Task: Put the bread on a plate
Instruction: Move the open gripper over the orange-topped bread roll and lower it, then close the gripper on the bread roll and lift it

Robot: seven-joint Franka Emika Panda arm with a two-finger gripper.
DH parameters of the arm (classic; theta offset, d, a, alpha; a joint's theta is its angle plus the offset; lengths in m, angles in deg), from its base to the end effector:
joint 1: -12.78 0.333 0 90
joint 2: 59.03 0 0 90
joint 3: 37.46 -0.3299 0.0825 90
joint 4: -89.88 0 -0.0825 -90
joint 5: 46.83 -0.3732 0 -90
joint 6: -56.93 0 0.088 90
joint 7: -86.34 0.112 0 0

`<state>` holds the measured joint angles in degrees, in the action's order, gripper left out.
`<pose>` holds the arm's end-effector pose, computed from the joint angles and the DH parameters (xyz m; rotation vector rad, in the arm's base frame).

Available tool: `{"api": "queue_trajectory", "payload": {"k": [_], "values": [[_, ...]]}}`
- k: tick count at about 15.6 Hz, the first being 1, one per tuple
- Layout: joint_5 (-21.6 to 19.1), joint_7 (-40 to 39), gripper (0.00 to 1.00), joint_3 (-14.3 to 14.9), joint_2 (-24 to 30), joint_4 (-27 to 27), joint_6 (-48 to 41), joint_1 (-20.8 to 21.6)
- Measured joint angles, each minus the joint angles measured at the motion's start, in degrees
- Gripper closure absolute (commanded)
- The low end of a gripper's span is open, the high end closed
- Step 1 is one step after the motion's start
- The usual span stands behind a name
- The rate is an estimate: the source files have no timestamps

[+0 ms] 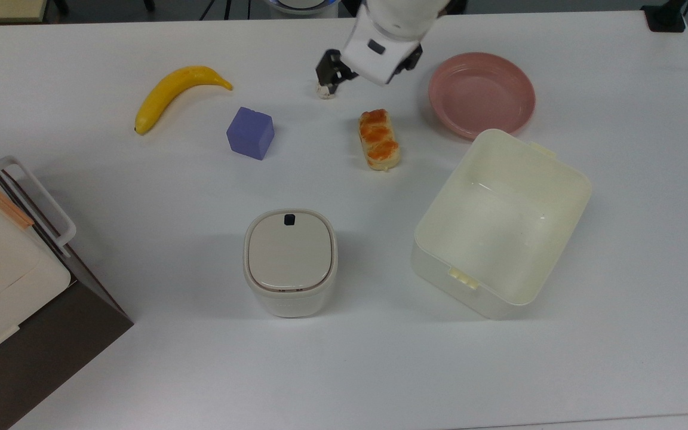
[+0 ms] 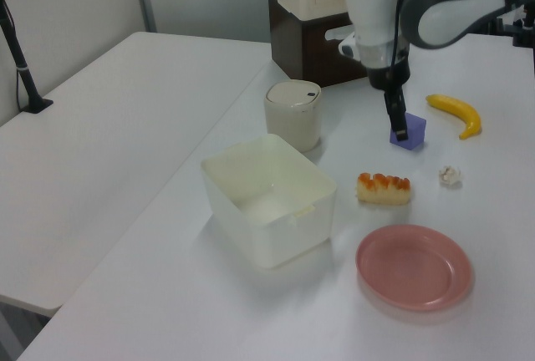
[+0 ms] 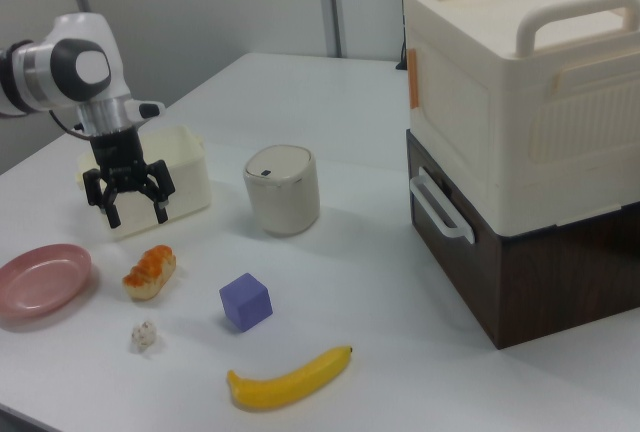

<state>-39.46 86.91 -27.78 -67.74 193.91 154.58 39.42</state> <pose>0.5415 0.1561 0.4496 2.8962 0.4653 -0.3477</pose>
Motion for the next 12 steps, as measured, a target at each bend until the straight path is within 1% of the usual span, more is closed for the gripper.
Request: {"api": "queue_trajectory", "payload": {"k": [2, 6, 8, 9, 12], "values": [[0.0, 0.2, 0.00, 0.0, -2.0, 0.0, 0.7, 0.8], [0.2, 0.2, 0.00, 0.0, -4.6, 0.3, 3.5, 0.8], [1.7, 0.2, 0.02, 0.0, -5.7, 0.9, 4.6, 0.8], [2.4, 0.2, 0.05, 0.0, -6.0, 1.3, 4.9, 0.9], [3.1, 0.2, 0.05, -0.1, -6.7, 2.2, 5.5, 1.1]]}}
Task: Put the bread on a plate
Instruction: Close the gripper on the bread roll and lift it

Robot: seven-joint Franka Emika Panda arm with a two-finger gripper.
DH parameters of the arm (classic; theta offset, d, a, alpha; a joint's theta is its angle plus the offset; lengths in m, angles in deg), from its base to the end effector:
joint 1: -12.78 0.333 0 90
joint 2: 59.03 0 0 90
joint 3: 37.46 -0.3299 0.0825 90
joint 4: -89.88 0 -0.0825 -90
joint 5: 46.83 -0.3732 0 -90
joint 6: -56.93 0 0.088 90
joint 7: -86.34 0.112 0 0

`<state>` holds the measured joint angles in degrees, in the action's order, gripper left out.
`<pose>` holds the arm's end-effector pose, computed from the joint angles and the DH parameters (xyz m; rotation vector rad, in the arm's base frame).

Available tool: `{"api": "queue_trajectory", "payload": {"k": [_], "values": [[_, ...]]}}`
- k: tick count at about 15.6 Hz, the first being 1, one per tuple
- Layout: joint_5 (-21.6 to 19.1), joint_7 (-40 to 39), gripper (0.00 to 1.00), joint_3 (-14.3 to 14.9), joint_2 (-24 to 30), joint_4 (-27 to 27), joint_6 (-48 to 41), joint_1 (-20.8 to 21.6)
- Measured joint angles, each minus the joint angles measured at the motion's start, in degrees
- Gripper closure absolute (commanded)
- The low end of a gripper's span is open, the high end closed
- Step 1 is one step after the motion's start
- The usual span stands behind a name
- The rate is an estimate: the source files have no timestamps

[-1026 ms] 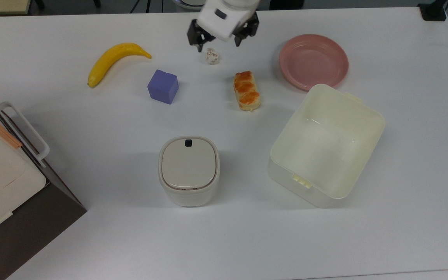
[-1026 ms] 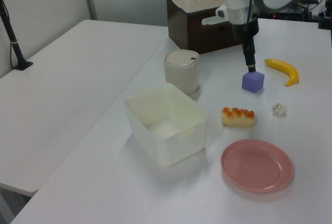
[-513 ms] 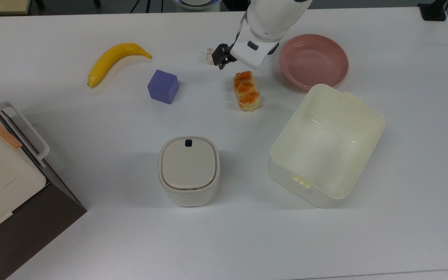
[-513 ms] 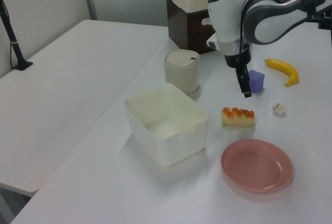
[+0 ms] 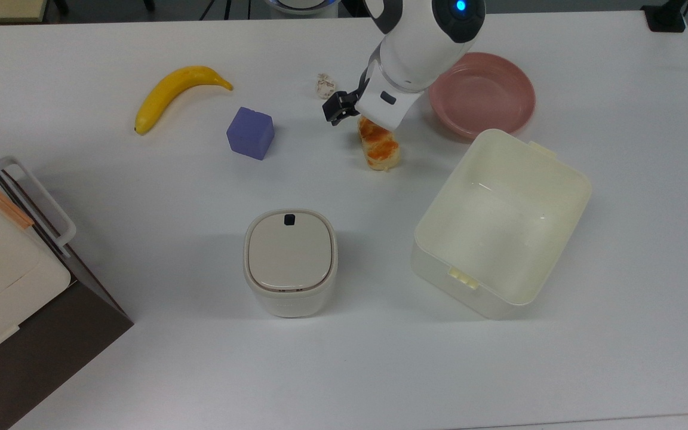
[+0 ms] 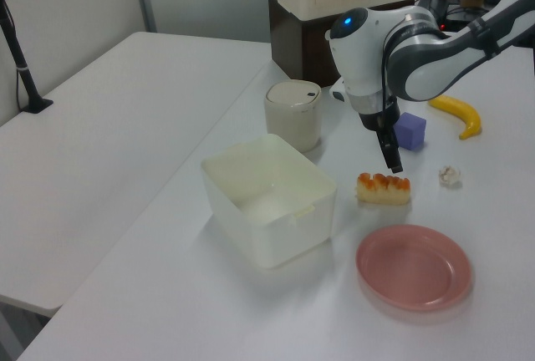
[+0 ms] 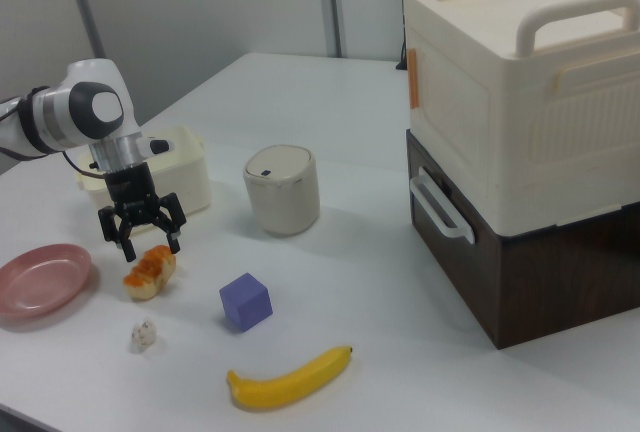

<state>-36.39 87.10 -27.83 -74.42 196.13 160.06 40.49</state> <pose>0.5516 0.1686 0.3735 2.8013 0.5262 -0.4043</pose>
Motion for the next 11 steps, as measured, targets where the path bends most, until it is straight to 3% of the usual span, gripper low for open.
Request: {"api": "queue_trajectory", "payload": {"k": [5, 8, 11], "values": [[0.9, 0.0, 0.03, -1.7, -0.7, 1.0, 0.5, 0.4], [0.9, 0.0, 0.08, -3.1, -1.3, 1.1, 0.5, 0.4], [1.0, 0.0, 0.22, -3.5, -2.3, 1.1, 0.5, 0.3]]}}
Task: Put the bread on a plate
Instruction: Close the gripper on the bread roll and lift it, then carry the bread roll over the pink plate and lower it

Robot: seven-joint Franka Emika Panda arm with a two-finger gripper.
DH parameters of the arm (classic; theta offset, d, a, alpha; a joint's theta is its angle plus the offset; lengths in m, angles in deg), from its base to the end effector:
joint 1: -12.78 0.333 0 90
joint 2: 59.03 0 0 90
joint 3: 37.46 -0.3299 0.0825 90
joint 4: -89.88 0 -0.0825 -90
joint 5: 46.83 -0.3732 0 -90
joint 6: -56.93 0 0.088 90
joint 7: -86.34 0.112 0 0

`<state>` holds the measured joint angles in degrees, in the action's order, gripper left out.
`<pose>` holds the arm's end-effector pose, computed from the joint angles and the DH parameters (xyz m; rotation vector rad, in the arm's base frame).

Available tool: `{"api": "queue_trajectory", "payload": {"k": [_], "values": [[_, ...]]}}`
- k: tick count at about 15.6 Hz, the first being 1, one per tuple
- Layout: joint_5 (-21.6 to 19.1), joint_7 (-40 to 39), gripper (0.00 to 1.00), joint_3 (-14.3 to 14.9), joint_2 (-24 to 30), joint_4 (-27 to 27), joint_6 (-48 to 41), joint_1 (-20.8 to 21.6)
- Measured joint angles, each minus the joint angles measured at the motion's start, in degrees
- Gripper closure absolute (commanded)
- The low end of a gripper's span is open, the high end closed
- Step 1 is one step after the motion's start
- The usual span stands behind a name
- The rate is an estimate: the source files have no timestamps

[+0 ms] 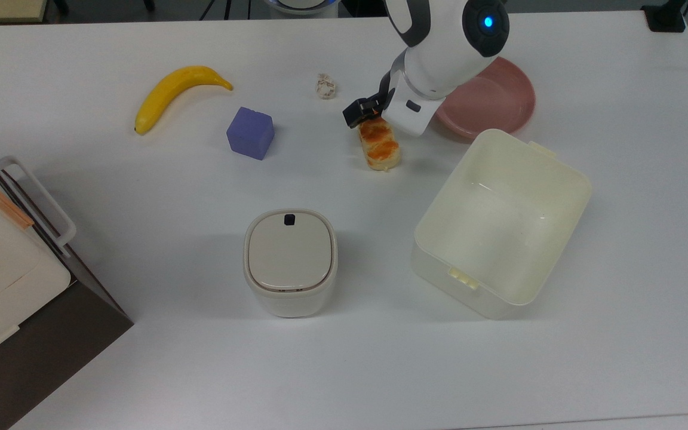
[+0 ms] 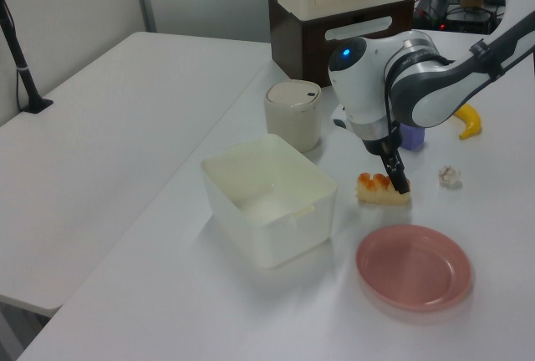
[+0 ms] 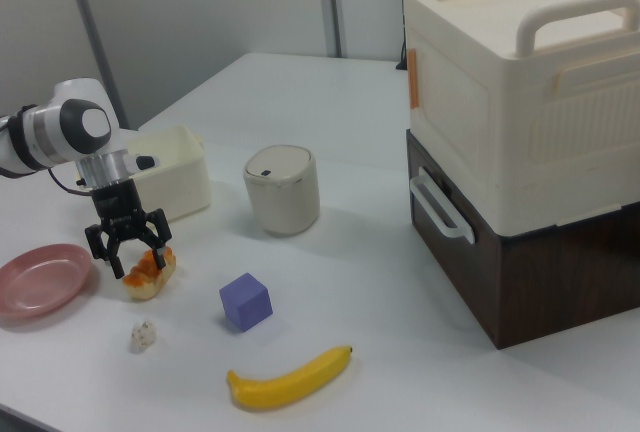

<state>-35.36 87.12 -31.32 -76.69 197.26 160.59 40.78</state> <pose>0.5379 0.2003 0.3422 2.7490 0.6307 -0.4604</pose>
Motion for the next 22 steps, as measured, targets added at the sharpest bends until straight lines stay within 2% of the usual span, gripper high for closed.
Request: {"api": "queue_trajectory", "payload": {"k": [3, 6, 16, 22], "values": [[0.1, 0.0, 0.57, 0.0, -0.5, 0.0, 0.0, -0.2], [0.1, 0.0, 1.00, 0.0, -0.5, 0.0, 0.0, -0.2], [0.1, 0.3, 1.00, -0.1, -0.5, -0.1, 0.1, -0.1], [0.1, 0.7, 1.00, -2.4, 0.5, -1.1, -1.6, 0.0]]}}
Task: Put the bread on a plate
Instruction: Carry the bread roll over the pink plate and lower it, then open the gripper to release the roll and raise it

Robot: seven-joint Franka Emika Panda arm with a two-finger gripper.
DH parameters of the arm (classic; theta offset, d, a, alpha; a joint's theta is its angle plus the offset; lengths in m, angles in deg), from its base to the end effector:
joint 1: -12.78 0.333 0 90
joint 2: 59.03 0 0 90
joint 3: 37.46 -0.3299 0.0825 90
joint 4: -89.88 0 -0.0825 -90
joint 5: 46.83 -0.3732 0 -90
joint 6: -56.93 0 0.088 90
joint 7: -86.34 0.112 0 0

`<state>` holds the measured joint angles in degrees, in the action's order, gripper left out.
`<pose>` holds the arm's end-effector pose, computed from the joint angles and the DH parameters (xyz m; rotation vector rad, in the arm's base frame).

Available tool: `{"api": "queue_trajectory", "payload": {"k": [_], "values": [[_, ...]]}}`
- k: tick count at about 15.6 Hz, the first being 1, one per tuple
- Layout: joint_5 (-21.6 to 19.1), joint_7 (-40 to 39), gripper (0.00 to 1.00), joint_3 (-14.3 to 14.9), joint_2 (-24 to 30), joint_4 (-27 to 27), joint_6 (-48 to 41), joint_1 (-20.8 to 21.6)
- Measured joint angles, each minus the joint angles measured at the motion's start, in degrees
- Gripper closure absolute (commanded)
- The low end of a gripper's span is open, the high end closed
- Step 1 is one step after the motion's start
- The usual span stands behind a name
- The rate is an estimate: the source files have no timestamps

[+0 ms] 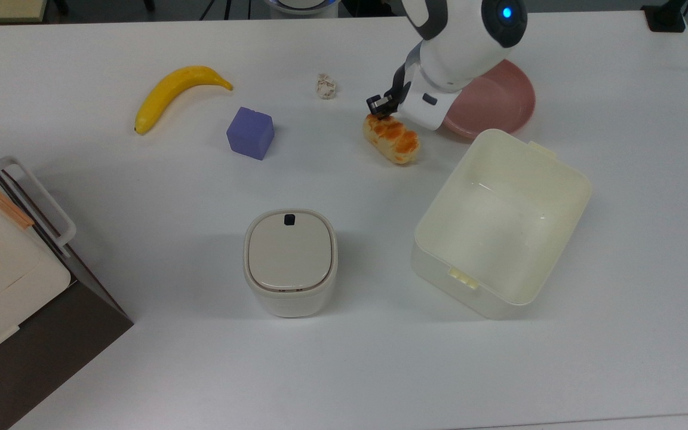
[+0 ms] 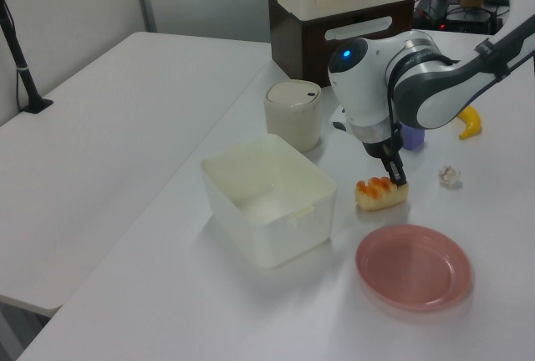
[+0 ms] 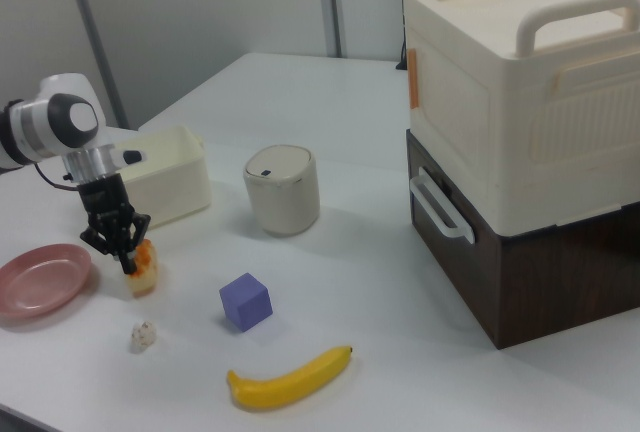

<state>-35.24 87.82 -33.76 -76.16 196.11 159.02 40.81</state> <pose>0.5311 0.2223 0.3536 2.7426 0.6680 -0.4503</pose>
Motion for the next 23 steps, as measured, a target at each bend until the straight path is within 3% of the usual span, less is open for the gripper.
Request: {"api": "queue_trajectory", "payload": {"k": [6, 12, 17, 18, 19, 21, 23], "values": [[0.0, 0.3, 1.00, -2.8, 2.6, -4.0, -5.7, 0.0], [0.0, 6.2, 1.00, -12.4, 3.3, -5.7, -9.9, 0.6], [0.0, 7.8, 1.00, -15.8, 2.8, -5.5, -10.0, 0.8], [0.0, 7.8, 0.83, -15.9, 2.6, -5.5, -10.0, 0.8], [0.0, 7.8, 0.73, -15.9, 2.4, -5.4, -10.0, 0.8], [0.0, 7.8, 0.26, -16.0, 2.2, -5.4, -10.0, 0.8], [0.0, 7.8, 0.01, -16.1, 2.2, -5.5, -10.0, 0.8]]}}
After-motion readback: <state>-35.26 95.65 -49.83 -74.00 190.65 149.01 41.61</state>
